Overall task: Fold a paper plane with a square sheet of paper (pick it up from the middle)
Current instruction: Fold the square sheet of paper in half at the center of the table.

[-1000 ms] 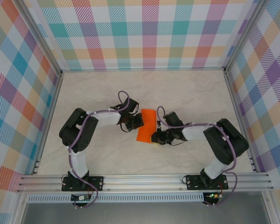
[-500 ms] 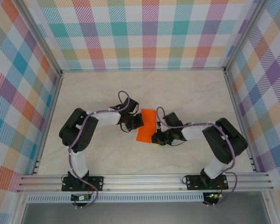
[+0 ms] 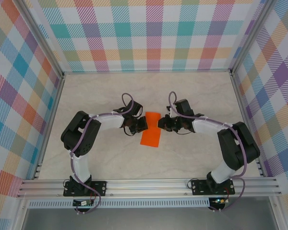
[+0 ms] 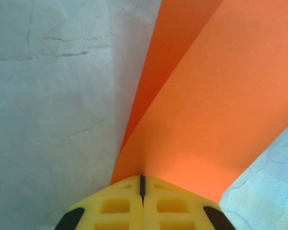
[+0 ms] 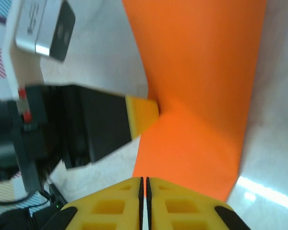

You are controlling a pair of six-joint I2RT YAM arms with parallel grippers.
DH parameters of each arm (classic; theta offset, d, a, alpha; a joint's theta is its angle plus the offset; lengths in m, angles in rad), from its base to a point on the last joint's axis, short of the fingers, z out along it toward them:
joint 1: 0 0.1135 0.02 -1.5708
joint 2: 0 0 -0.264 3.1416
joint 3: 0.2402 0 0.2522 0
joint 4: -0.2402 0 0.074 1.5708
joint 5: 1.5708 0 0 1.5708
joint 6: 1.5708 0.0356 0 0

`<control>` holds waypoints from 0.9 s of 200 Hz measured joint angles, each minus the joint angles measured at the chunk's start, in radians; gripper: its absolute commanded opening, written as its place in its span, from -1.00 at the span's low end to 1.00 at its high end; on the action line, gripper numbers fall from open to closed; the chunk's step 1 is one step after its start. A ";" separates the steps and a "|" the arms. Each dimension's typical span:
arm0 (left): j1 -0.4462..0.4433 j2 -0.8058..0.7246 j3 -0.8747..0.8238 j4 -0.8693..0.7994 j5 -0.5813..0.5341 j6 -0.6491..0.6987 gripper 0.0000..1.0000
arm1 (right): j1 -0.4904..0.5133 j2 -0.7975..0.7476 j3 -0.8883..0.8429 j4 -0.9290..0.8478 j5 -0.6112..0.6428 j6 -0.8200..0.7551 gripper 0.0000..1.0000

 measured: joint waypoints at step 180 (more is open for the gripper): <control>0.000 0.001 -0.001 0.003 0.000 0.000 -1.00 | -0.020 0.216 0.028 0.050 -0.021 -0.046 -0.74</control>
